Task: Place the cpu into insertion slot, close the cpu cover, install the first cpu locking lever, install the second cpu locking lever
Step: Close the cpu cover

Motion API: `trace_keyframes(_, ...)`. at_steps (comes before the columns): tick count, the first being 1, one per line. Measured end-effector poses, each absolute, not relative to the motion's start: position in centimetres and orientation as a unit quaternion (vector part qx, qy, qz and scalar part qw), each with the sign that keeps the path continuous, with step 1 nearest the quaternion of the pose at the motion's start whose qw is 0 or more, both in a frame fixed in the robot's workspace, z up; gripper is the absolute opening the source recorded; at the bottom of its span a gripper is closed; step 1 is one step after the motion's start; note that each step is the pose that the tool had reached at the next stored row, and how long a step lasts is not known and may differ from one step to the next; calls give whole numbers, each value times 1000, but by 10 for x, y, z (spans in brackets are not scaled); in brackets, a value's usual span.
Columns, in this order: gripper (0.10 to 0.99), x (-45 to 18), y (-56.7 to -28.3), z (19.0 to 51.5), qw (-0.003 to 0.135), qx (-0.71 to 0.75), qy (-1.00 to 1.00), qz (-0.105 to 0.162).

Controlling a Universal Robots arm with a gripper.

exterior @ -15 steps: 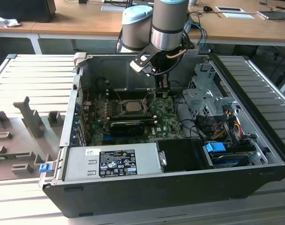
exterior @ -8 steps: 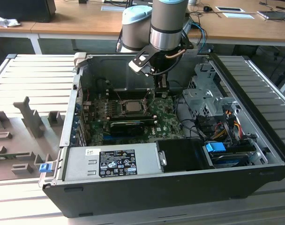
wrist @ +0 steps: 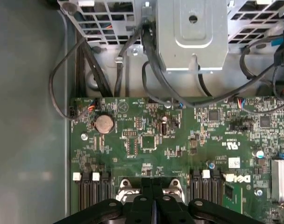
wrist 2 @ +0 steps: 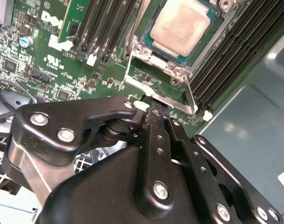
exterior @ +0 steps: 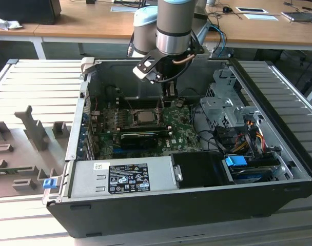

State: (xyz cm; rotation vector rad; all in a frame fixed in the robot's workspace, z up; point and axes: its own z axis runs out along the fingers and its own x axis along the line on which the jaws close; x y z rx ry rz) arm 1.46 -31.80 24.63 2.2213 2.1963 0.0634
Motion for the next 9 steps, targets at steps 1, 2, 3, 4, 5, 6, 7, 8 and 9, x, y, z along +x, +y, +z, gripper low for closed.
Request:
trace_keyframes(1,106,13,-318,246,9,711,703,20)
trace_keyframes(2,106,11,-318,246,9,711,703,20)
trace_keyframes(3,106,10,-318,246,9,711,703,20)
trace_keyframes(4,106,9,-318,246,9,711,703,20)
trace_keyframes(5,106,7,-318,246,9,711,703,20)
trace_keyframes(6,106,6,-318,246,9,711,703,20)
trace_keyframes(7,106,5,-318,246,9,711,703,20)
trace_keyframes(8,106,4,-318,246,9,711,703,20)
trace_keyframes(9,106,1,-318,246,9,711,703,20)
